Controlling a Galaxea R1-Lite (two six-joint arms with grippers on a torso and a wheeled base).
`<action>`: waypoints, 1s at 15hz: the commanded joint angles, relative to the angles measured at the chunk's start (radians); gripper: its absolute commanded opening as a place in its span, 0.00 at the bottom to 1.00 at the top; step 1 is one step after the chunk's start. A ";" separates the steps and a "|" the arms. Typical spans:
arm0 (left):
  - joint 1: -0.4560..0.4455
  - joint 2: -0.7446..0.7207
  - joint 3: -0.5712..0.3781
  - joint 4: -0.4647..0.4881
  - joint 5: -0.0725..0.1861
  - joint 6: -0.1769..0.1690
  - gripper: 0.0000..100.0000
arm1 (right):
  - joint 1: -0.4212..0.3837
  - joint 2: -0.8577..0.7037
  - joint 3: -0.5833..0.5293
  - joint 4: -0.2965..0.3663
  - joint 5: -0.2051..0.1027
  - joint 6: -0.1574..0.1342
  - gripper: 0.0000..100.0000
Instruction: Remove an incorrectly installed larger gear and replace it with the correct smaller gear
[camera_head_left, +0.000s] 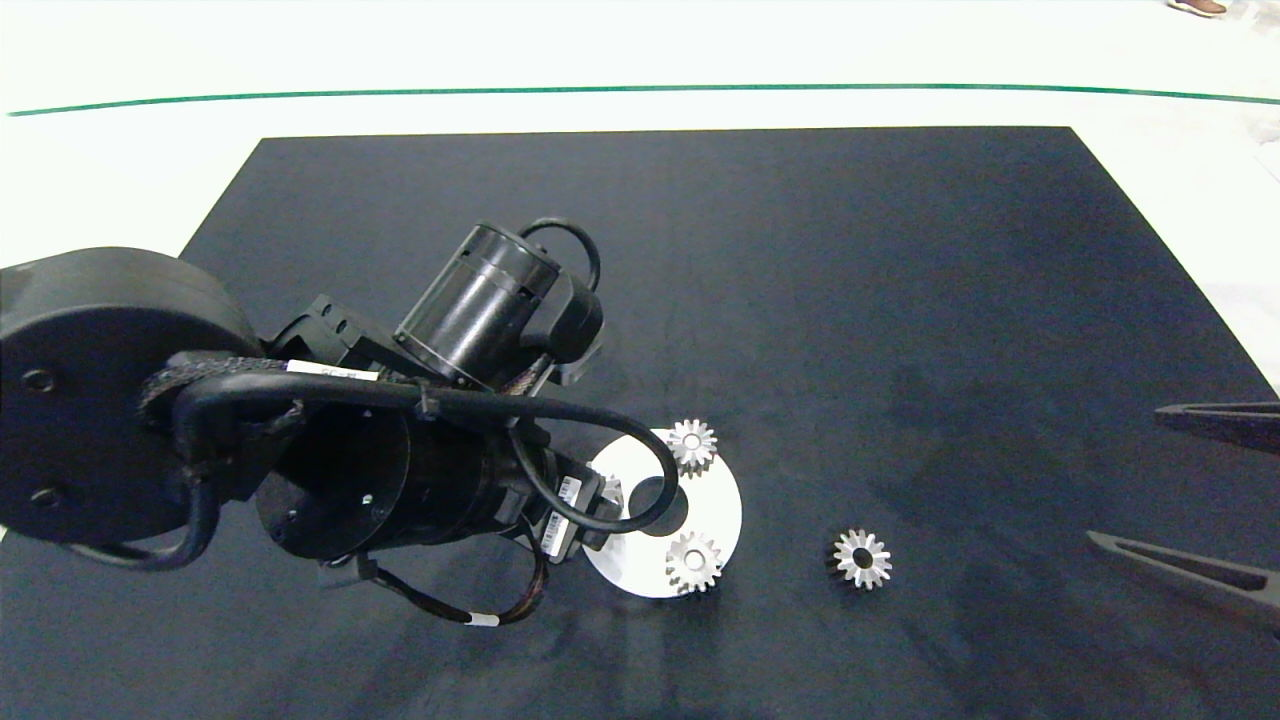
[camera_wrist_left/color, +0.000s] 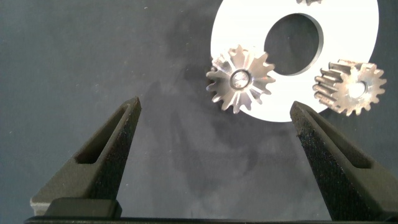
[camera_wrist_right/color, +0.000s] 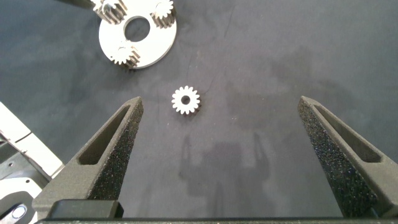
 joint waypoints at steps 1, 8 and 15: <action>-0.007 0.049 -0.050 0.035 0.003 -0.003 1.00 | 0.000 -0.001 0.000 0.001 0.001 -0.002 1.00; -0.009 0.121 -0.119 0.064 0.003 -0.008 1.00 | -0.001 -0.001 0.000 -0.019 0.001 0.003 1.00; -0.009 0.149 -0.112 0.066 0.003 -0.028 1.00 | -0.015 0.003 0.001 -0.035 0.001 0.003 1.00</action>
